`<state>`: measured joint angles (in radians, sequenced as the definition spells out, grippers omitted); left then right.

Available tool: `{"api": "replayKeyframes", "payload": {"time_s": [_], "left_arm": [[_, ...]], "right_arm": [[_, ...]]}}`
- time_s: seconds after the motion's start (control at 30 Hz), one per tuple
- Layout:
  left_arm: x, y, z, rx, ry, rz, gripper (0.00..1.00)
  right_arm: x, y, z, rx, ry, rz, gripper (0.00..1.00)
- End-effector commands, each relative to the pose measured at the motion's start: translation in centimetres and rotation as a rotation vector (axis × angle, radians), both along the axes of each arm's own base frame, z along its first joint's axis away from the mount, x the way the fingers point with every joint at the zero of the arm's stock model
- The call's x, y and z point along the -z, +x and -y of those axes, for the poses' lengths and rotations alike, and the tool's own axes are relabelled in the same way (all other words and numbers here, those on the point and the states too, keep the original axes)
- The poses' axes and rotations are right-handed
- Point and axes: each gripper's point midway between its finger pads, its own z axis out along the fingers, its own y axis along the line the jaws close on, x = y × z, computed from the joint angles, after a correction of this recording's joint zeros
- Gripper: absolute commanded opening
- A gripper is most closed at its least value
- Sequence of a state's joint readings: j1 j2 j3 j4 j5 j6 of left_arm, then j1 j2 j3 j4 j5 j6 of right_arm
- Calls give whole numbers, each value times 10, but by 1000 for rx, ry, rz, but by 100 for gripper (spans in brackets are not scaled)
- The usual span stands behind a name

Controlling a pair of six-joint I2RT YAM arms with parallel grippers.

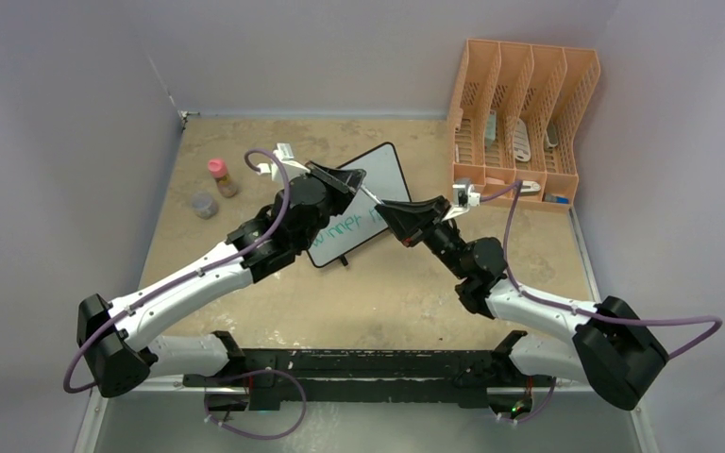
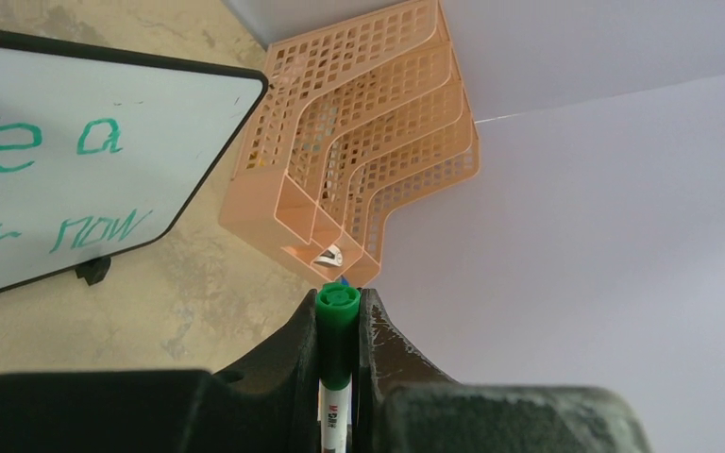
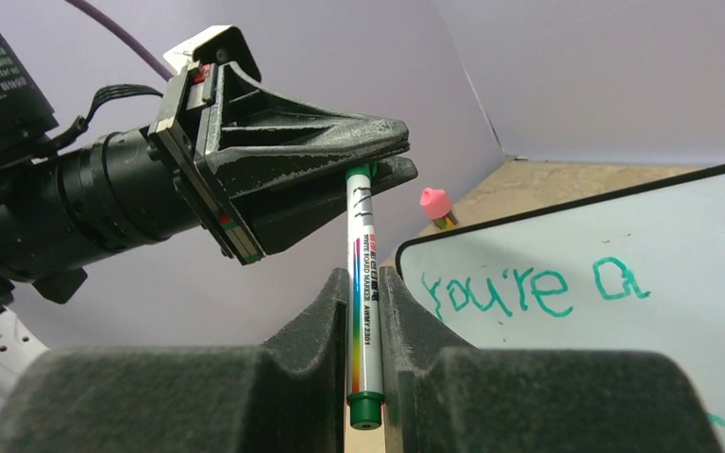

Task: Write a sentence on the whiteboard
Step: Close the pen cap, then place the whiteboard marker at the center of the board.

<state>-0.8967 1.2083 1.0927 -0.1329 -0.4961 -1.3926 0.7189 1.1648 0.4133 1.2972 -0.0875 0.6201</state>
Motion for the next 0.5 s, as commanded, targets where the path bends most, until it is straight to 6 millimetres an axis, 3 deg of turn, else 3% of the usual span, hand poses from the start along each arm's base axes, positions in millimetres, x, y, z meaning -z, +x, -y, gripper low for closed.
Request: {"api": "replayKeyframes", "payload": {"time_s": [0.0,0.1,0.3,0.47], "left_arm": [[19,-79,64,403,10,-48,0],[19,-81,63,406,6,-41,0],[11,-72,45,318,18,-21,0],[2,-57,24,182,-11,0,0]], "right_arm": [[-59,16,9,60,153,20,0],[-62,16,10,61,156,22,0],[-46,8,11,46,105,27,0],[-31,-1,14,37,31,17,15]]}}
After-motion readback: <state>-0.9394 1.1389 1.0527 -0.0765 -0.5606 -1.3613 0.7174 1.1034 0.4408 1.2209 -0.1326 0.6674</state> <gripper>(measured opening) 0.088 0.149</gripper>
